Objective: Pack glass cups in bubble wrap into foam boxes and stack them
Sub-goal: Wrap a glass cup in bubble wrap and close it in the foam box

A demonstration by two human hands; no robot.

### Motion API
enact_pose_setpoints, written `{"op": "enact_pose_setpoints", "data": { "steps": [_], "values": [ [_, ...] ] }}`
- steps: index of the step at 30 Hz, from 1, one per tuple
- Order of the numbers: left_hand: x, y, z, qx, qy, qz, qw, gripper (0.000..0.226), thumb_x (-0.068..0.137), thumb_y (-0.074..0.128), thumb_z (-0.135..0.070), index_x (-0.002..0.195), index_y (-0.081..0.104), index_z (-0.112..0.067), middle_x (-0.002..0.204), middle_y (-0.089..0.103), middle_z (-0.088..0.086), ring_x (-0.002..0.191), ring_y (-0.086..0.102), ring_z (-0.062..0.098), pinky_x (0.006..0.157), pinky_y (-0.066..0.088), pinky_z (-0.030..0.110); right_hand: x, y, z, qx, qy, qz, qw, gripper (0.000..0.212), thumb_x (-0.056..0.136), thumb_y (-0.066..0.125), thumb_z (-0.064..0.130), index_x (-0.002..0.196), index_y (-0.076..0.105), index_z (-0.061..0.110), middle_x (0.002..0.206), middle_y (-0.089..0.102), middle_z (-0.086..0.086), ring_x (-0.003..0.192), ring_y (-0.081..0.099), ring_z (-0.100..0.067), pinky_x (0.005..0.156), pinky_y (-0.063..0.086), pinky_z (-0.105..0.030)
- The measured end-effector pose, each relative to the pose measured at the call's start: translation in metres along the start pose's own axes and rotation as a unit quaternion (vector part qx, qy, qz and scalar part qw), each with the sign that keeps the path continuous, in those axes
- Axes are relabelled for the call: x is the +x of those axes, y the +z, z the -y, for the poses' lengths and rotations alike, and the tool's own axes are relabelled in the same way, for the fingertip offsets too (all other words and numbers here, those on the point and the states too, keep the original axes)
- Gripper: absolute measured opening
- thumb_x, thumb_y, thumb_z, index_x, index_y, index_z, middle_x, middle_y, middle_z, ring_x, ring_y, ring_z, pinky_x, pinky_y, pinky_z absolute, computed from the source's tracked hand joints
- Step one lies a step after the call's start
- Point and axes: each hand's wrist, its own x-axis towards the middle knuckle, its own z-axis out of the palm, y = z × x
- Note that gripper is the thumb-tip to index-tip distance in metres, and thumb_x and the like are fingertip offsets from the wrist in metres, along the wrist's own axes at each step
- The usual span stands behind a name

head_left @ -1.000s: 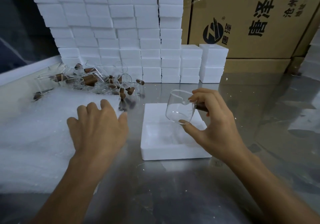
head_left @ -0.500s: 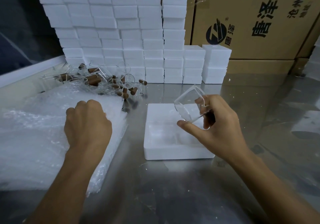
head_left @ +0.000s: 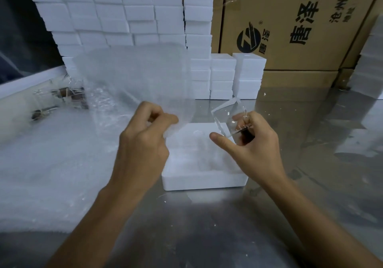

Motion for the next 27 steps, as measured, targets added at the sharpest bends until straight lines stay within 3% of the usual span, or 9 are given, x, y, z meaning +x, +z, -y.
{"op": "enact_pose_setpoints", "data": {
  "steps": [2, 4, 8, 11, 16, 18, 21, 24, 27],
  "values": [
    [-0.007, 0.009, 0.001, -0.032, -0.053, 0.056, 0.997, 0.026, 0.079, 0.054, 0.019, 0.085, 0.073, 0.002, 0.087, 0.059, 0.013, 0.071, 0.059, 0.025, 0.066, 0.041, 0.021, 0.001, -0.001, -0.002, -0.002, 0.028, -0.007, 1.000, 0.043, 0.068, 0.089, 0.036, 0.083, 0.056, 0.014, 0.079, 0.053, 0.004, 0.057, 0.047, -0.004, 0.056, 0.039, -0.010],
    [-0.012, 0.015, 0.002, -0.051, -0.111, 0.085, 0.989, 0.020, 0.081, 0.054, -0.002, 0.079, 0.074, -0.002, 0.085, 0.062, 0.008, 0.069, 0.061, 0.025, 0.065, 0.050, 0.031, 0.003, -0.002, -0.005, 0.007, 0.056, -0.010, 0.998, 0.045, 0.067, 0.090, 0.035, 0.088, 0.060, 0.010, 0.078, 0.055, 0.000, 0.055, 0.046, -0.005, 0.056, 0.040, -0.011],
    [-0.016, 0.017, 0.005, -0.009, -0.195, 0.096, 0.976, 0.036, 0.075, 0.081, -0.040, 0.068, 0.066, -0.009, 0.075, 0.060, 0.001, 0.064, 0.056, 0.023, 0.064, 0.045, 0.031, 0.004, -0.003, -0.007, 0.016, 0.085, -0.003, 0.996, 0.046, 0.067, 0.090, 0.037, 0.089, 0.060, 0.011, 0.080, 0.059, -0.007, 0.055, 0.047, -0.007, 0.056, 0.041, -0.014],
    [-0.015, 0.016, 0.007, 0.011, -0.215, 0.117, 0.969, 0.037, 0.072, 0.087, -0.025, 0.081, 0.053, -0.013, 0.075, 0.057, 0.001, 0.065, 0.051, 0.024, 0.064, 0.038, 0.031, 0.003, -0.003, -0.006, 0.029, 0.100, 0.003, 0.995, 0.045, 0.067, 0.089, 0.038, 0.089, 0.059, 0.013, 0.080, 0.059, -0.007, 0.054, 0.048, -0.004, 0.055, 0.042, -0.014],
    [-0.016, 0.015, 0.005, 0.032, -0.189, 0.071, 0.979, 0.003, 0.088, 0.066, -0.010, 0.086, 0.065, -0.008, 0.074, 0.065, 0.006, 0.061, 0.049, 0.022, 0.061, 0.037, 0.030, 0.002, -0.002, 0.000, 0.073, 0.126, 0.010, 0.989, 0.042, 0.068, 0.089, 0.036, 0.078, 0.054, 0.017, 0.088, 0.065, 0.000, 0.055, 0.048, -0.003, 0.059, 0.044, -0.018],
    [-0.016, 0.015, 0.005, 0.038, -0.186, 0.069, 0.979, 0.008, 0.090, 0.064, -0.010, 0.086, 0.069, -0.006, 0.079, 0.063, 0.008, 0.066, 0.055, 0.027, 0.061, 0.039, 0.031, 0.001, -0.002, 0.005, 0.150, 0.155, 0.013, 0.976, 0.045, 0.066, 0.089, 0.040, 0.074, 0.051, 0.015, 0.084, 0.066, 0.003, 0.061, 0.052, -0.007, 0.061, 0.045, -0.022],
    [-0.015, 0.015, 0.003, 0.032, -0.167, 0.063, 0.983, 0.010, 0.092, 0.064, -0.008, 0.095, 0.070, -0.001, 0.087, 0.062, 0.013, 0.075, 0.060, 0.033, 0.062, 0.046, 0.037, 0.000, -0.001, 0.014, 0.268, 0.202, 0.059, 0.940, 0.061, 0.061, 0.081, 0.052, 0.084, 0.055, 0.001, 0.074, 0.069, -0.001, 0.062, 0.059, -0.009, 0.055, 0.043, -0.021],
    [-0.012, 0.013, -0.003, 0.004, -0.165, 0.062, 0.984, 0.007, 0.092, 0.064, -0.004, 0.096, 0.058, -0.003, 0.079, 0.064, 0.012, 0.066, 0.062, 0.036, 0.060, 0.053, 0.043, -0.004, 0.005, 0.026, 0.368, 0.249, 0.137, 0.885, 0.049, 0.061, 0.073, 0.058, 0.082, 0.061, 0.015, 0.092, 0.077, 0.003, 0.075, 0.067, -0.014, 0.064, 0.040, -0.031],
    [-0.013, 0.014, -0.004, 0.006, -0.113, 0.081, 0.990, 0.019, 0.084, 0.062, 0.017, 0.080, 0.056, -0.001, 0.072, 0.061, 0.015, 0.058, 0.058, 0.036, 0.052, 0.053, 0.047, -0.007, 0.009, 0.036, 0.487, 0.270, 0.183, 0.810, 0.039, 0.074, 0.071, 0.054, 0.087, 0.069, 0.017, 0.115, 0.073, -0.001, 0.084, 0.071, -0.016, 0.068, 0.052, -0.025]
  ]
}}
